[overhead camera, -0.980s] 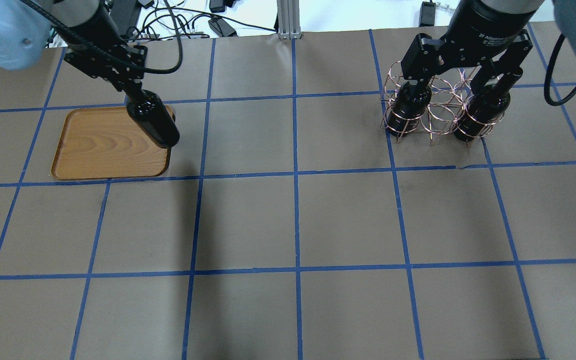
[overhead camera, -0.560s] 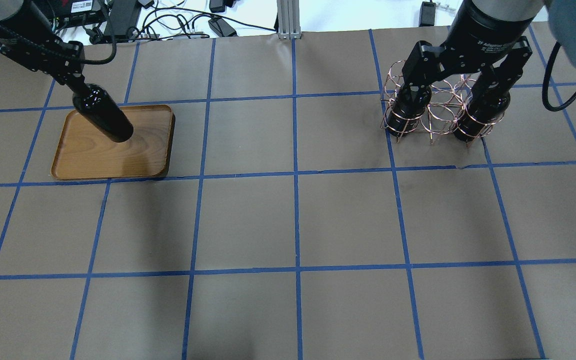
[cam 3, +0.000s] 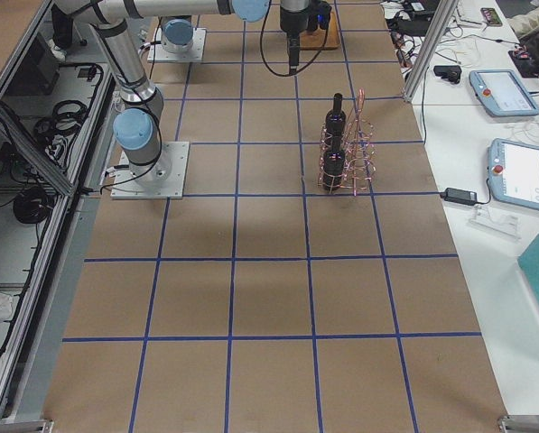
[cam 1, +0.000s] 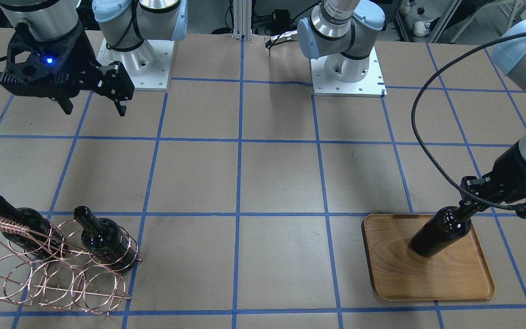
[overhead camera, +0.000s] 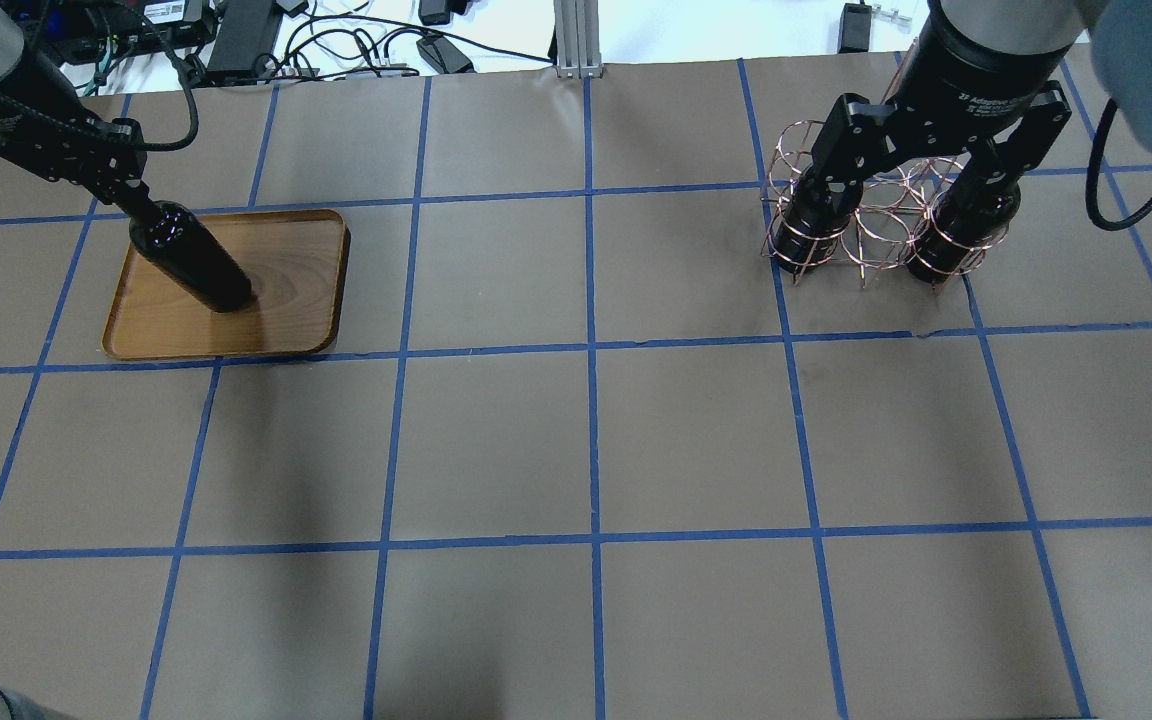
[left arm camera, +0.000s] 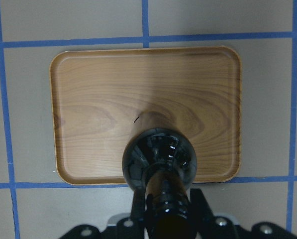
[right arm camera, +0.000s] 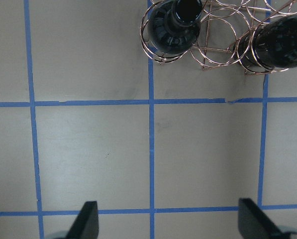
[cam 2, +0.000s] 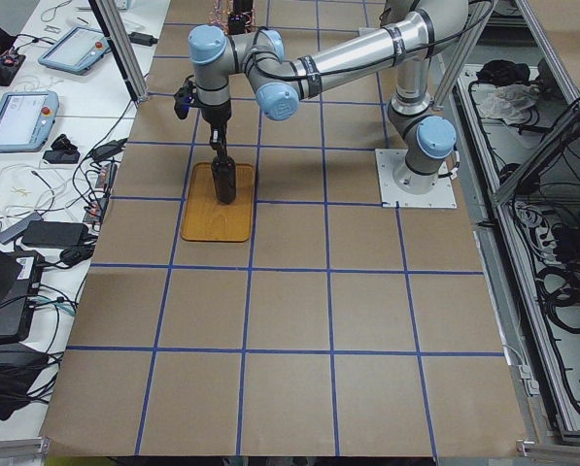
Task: Take wine from basket and place on tray
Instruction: 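Lift the bottle with the left gripper and lower it onto the wooden tray, then open the left gripper and raise it off the bottle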
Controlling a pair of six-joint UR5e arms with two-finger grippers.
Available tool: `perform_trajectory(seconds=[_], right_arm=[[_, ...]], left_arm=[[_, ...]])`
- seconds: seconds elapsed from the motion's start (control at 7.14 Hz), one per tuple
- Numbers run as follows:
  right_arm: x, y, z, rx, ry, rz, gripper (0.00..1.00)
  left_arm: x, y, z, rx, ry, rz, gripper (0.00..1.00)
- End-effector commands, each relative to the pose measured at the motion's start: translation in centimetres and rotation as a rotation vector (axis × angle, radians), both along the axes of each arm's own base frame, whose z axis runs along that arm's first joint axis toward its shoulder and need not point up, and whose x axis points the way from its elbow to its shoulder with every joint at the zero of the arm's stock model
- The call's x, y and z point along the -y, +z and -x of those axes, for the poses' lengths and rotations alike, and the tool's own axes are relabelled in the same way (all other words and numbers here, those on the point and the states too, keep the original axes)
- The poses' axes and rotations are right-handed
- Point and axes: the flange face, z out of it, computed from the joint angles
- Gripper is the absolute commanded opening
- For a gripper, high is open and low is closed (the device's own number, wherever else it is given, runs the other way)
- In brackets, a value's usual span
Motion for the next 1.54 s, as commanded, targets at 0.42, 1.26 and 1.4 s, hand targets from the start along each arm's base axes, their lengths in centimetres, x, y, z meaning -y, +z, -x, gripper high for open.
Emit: perform_trajectory(seconds=[0.42, 1.26, 1.4], right_arm=[[0.0, 0.0, 0.0, 0.0, -0.002, 0.005, 1.0], [0.1, -0.1, 0.0, 0.001, 0.007, 0.005, 1.0], [0.1, -0.1, 0.0, 0.001, 0.007, 0.005, 1.0]], left_arm=[[0.5, 0.1, -0.4, 0.012, 0.004, 0.019, 0.97], [-8.2, 14.2, 6.1, -0.013, 0.012, -0.038, 1.0], [-9.0, 14.8, 7.8, -0.012, 0.001, -0.036, 1.0]])
